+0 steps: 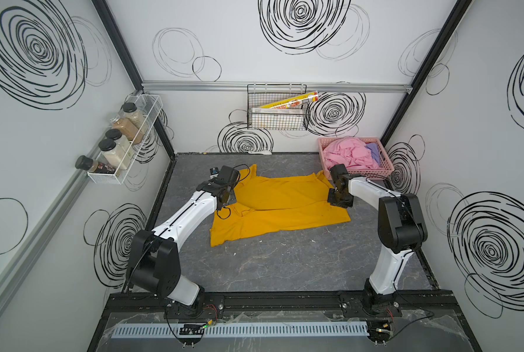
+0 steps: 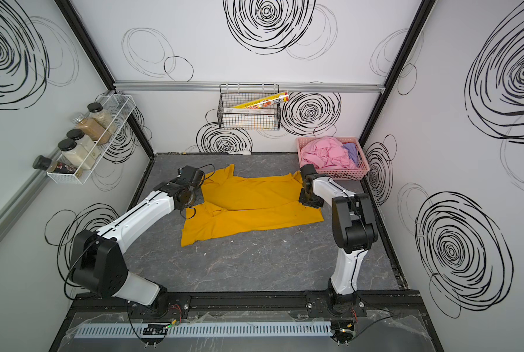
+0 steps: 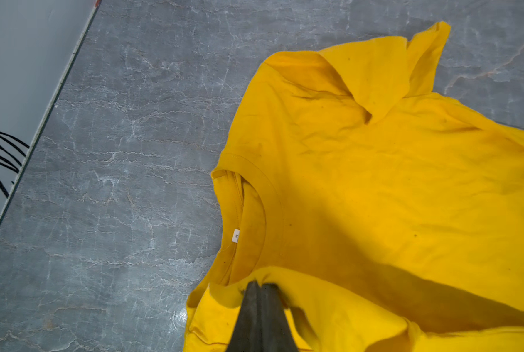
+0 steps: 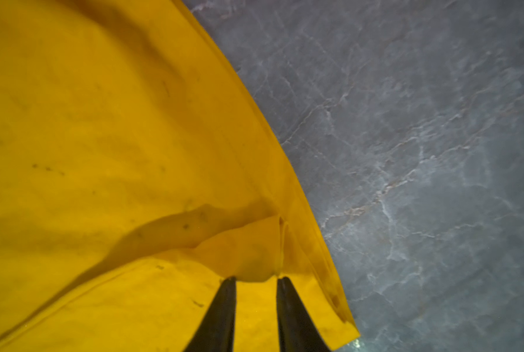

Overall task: Fold and stack t-shirts
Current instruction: Fold the T-shirt.

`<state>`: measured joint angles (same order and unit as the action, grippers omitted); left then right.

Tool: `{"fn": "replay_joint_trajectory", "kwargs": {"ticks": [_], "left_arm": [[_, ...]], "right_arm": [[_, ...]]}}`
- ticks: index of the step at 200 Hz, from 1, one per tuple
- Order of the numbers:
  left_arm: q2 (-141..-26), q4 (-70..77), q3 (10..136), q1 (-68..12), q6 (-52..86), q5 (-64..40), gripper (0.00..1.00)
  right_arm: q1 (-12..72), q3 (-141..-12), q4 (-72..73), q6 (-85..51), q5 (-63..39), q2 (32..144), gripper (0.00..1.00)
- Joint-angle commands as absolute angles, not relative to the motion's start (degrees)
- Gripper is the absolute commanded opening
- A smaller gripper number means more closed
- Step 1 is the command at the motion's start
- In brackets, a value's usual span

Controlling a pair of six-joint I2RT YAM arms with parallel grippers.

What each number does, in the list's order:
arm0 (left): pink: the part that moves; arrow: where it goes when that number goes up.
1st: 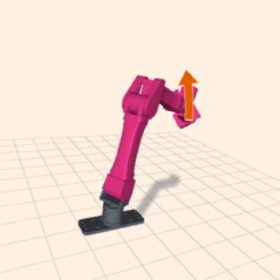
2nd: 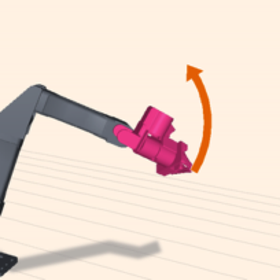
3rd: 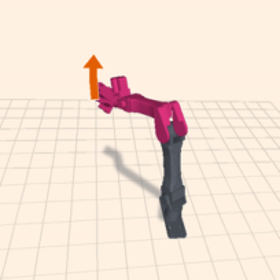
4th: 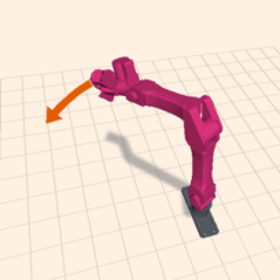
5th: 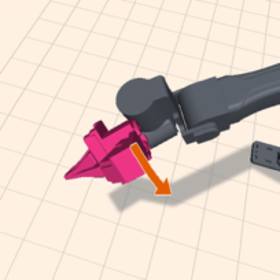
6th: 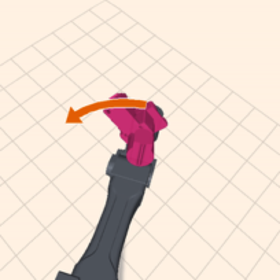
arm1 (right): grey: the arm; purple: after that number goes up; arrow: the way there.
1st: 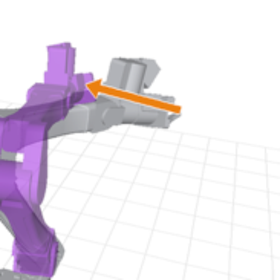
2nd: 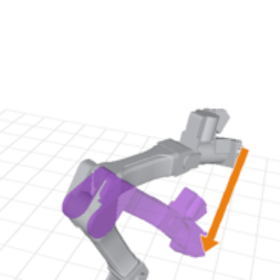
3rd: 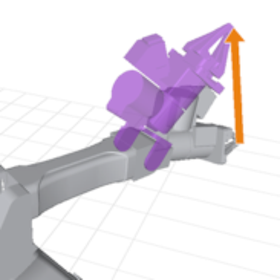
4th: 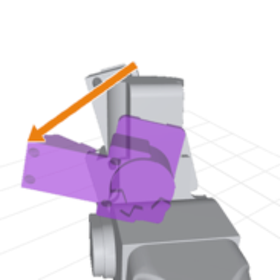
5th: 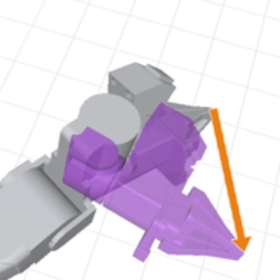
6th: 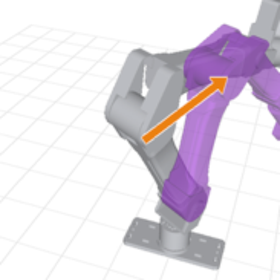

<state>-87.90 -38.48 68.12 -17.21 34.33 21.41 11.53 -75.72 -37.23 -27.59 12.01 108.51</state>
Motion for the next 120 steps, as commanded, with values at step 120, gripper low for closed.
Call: {"fn": "replay_joint_trajectory", "kwargs": {"ticks": [120], "left_arm": [[-107.5,-38.9,81.4,-14.0,36.4,27.4,0.00]], "right_arm": [[11.4,-70.4,-36.0,-25.1,7.7,97.9,0.25]]}}
